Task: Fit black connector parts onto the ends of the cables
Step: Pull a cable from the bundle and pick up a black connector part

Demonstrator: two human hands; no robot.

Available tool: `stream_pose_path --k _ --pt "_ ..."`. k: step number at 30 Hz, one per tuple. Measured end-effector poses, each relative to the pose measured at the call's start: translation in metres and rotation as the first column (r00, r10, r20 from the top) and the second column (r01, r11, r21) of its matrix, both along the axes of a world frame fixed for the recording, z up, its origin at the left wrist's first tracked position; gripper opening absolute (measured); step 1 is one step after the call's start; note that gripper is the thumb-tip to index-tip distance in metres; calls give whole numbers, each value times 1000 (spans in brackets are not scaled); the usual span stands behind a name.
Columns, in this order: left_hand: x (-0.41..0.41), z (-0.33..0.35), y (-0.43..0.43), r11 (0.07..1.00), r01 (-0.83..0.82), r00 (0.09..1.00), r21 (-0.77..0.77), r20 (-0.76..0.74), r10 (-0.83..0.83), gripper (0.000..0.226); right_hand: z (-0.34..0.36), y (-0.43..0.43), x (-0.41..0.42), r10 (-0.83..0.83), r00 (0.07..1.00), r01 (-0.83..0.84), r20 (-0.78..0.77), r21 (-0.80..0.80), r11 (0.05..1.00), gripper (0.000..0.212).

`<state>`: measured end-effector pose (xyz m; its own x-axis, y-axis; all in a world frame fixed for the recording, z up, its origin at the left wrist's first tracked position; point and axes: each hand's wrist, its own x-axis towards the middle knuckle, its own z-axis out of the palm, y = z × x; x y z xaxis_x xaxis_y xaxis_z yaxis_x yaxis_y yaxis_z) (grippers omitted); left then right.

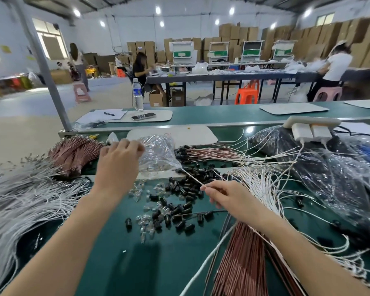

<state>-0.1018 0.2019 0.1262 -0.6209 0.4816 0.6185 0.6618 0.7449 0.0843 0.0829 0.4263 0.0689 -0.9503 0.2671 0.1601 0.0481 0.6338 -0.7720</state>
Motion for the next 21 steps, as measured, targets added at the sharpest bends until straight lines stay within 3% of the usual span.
stream_pose_path --k 5,8,10,12,14,17,21 --pt "16 -25 -25 991 -134 991 -17 -8 133 23 -3 -11 -7 -33 998 33 -48 10 999 18" --pt "46 -59 -7 998 52 998 -32 -43 -53 32 -9 -25 -15 -45 996 53 -82 96 994 20" --pt "62 -79 9 982 190 981 -3 -35 -190 25 -12 -33 -18 -58 992 76 -111 170 982 21" --pt "69 -94 19 965 256 967 53 -32 -254 12 -15 -37 -18 -73 989 97 -126 201 975 24" --pt "71 -104 23 959 261 965 114 -24 -260 15 -18 -36 -19 -111 982 141 -153 205 969 29" --pt "68 -109 23 942 219 966 255 83 -246 23 -21 -21 -26 -254 943 290 -216 153 945 36" --pt "65 -110 19 913 112 931 393 281 -235 26 -23 1 -44 -339 934 357 -113 357 863 37"
